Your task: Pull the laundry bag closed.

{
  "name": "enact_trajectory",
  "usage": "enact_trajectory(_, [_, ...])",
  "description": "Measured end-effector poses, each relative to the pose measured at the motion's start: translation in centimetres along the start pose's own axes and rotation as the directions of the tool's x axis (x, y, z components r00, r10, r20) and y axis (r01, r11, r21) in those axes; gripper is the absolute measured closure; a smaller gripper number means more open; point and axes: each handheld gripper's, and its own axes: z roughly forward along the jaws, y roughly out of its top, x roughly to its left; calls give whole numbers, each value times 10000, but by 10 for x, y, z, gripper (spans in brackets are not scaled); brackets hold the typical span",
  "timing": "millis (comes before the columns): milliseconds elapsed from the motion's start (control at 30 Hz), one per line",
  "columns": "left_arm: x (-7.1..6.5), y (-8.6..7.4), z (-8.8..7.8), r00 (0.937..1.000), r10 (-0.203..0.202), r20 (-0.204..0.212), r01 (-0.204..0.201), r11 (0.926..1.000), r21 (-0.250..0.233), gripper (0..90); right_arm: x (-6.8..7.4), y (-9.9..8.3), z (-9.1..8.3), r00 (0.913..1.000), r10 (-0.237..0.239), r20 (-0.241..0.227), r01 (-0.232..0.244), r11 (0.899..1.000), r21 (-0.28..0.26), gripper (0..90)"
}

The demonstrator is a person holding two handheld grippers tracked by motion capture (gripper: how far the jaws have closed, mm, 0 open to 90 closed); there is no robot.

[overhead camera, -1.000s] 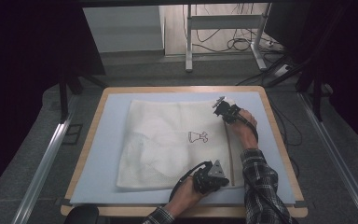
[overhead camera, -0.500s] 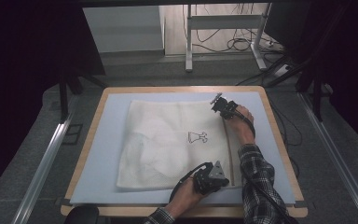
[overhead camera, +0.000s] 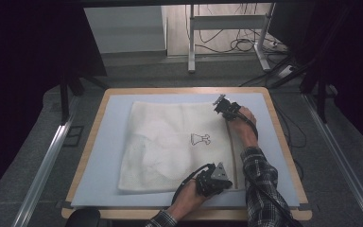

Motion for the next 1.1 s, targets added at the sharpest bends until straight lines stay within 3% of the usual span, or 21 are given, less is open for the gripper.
enact_trajectory(400, [-1, 0, 0, 10000, 23, -51, -23, 10000, -14, 888, -2, -4, -8, 9997, 135, -226, -143, 9993, -344, 757])
enact_trajectory(1100, [-1, 0, -1, 9999, -25, -164, 24, 10000, -53, 830, -3, -15, -19, 9920, 1060, -689, -1127, 9884, -1016, 627])
